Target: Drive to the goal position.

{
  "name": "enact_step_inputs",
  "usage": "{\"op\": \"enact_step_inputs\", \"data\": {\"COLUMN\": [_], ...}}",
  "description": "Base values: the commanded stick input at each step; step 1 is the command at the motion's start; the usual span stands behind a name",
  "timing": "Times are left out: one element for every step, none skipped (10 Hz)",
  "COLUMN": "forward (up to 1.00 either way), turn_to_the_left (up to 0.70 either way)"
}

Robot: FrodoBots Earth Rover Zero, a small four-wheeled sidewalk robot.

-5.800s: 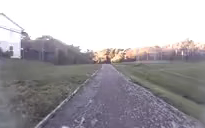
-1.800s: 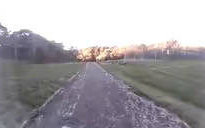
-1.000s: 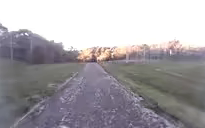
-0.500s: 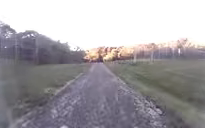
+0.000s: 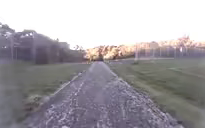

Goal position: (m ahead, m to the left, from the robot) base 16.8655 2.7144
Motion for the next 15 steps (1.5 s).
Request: {"op": "enact_step_inputs", "data": {"forward": [1.00,1.00,1.00,1.00,1.00,1.00,1.00,1.00,1.00,1.00,1.00,1.00,1.00,1.00,1.00], "turn_to_the_left": [0.00,0.00,0.00,0.00,0.00,0.00,0.00,0.00,0.00,0.00,0.00,0.00,0.00,0.00,0.00]}}
